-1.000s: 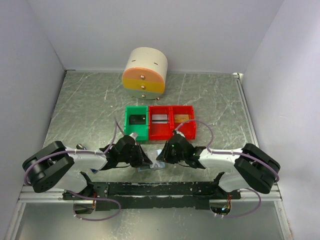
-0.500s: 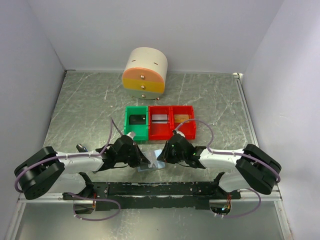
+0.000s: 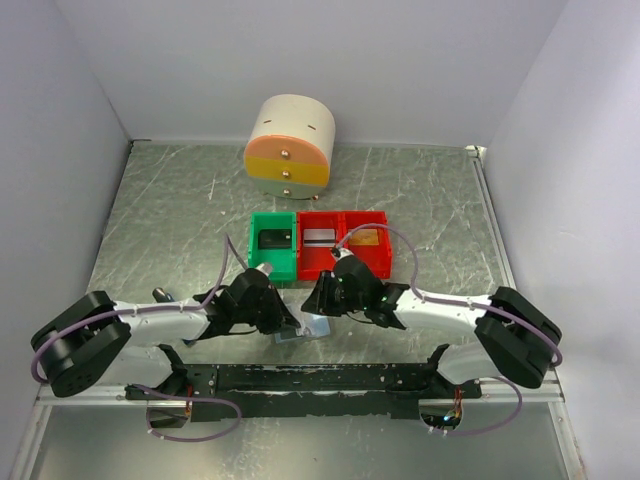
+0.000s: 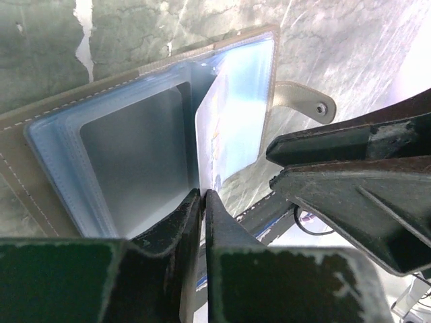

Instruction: Take the credit cards out of the card holder

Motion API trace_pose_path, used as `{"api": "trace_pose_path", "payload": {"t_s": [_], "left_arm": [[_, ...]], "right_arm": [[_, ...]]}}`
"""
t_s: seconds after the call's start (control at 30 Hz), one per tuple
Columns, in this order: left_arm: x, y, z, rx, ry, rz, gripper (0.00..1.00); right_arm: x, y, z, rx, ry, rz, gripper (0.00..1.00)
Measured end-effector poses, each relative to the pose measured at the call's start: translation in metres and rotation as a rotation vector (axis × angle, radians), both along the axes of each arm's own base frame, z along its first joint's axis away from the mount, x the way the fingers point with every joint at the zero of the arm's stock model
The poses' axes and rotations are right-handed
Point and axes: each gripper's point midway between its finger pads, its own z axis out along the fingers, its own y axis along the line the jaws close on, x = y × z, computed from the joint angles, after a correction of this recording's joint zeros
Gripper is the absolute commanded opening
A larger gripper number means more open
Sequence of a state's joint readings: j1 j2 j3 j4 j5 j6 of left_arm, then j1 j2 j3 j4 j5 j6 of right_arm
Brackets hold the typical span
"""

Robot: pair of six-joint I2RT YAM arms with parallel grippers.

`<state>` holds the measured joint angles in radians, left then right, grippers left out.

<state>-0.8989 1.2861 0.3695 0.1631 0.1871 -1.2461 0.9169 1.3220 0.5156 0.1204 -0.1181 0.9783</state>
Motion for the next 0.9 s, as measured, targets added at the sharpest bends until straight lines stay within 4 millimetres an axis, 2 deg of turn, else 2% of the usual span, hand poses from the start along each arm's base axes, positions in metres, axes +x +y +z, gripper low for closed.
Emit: {"api": "trace_pose_path", "payload": {"t_s": [0.1, 0.3, 0.53, 0.73, 0.9], "left_arm": [[-0.001, 0.001, -0.003, 0.012, 0.005, -0.003, 0.2], [-0.002, 0.003, -0.006, 0.027, 0.01, -0.008, 0.27], [0.0, 0.001, -0.006, 0.032, 0.006, -0.013, 0.35], [0.006, -0.004, -0.004, 0.035, -0.006, -0.014, 0.33], [0.008, -0.006, -0.005, 0.032, -0.011, -0.013, 0.27]], "right_arm": [[0.004, 0.006, -0.004, -0.01, 0.008, 0.005, 0.27], [0.0, -0.007, -0.039, -0.132, 0.092, -0.035, 0.28], [-0.004, -0.012, -0.039, -0.087, 0.1, -0.073, 0.28], [-0.004, -0.011, -0.039, -0.058, 0.103, -0.086, 0.28], [-0.004, -0.01, -0.039, -0.057, 0.102, -0.085, 0.28]]}}
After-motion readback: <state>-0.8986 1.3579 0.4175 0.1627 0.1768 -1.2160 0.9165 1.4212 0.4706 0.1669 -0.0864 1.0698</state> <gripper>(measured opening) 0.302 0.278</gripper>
